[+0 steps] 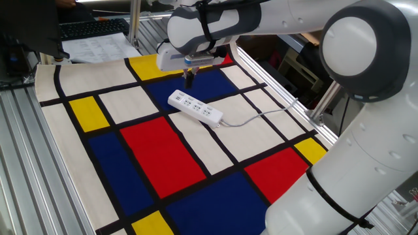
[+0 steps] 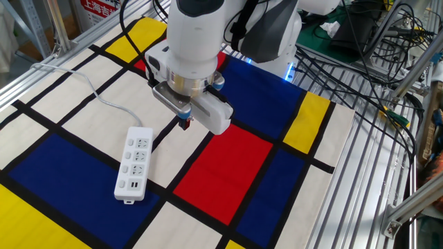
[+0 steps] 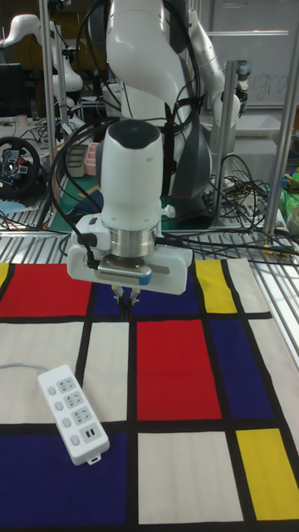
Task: Turn on the power strip by pressing the button
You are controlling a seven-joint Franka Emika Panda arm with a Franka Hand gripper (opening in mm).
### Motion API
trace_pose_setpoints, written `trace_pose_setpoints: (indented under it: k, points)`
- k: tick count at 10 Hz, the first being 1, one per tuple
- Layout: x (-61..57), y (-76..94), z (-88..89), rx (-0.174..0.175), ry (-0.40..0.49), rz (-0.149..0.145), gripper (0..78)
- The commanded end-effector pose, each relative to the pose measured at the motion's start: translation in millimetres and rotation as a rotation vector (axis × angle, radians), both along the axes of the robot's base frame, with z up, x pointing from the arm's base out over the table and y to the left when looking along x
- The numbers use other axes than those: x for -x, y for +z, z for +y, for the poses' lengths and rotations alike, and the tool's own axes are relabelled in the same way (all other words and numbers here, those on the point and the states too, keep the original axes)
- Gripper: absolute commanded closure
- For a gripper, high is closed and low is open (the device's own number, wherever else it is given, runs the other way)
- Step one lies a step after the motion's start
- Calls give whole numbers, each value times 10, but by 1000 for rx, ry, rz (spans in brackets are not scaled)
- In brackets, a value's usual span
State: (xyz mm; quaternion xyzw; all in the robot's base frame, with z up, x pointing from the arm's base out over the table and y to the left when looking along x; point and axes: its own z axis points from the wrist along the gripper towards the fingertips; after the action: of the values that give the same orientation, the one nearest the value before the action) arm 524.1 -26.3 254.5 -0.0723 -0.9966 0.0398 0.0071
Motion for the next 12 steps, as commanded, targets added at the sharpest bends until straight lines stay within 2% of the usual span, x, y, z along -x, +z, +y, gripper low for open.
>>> trace_pose_setpoints:
  k: [1, 3, 5, 8, 9, 10, 11, 12]
  points:
    - [-15, 4, -16, -44, 24, 17, 776]
    - [-84, -84, -161, -54, 47, 14, 776]
    - [-206, -215, -369, -54, 68, 15, 776]
    - [-342, -224, -409, -48, 90, 16, 776]
    - [-348, -232, -408, -48, 91, 16, 776]
    - [-396, -356, -387, -48, 96, 1, 776]
    - [-396, -356, -387, -48, 96, 1, 776]
    - [-444, -569, -359, -47, 97, -32, 776]
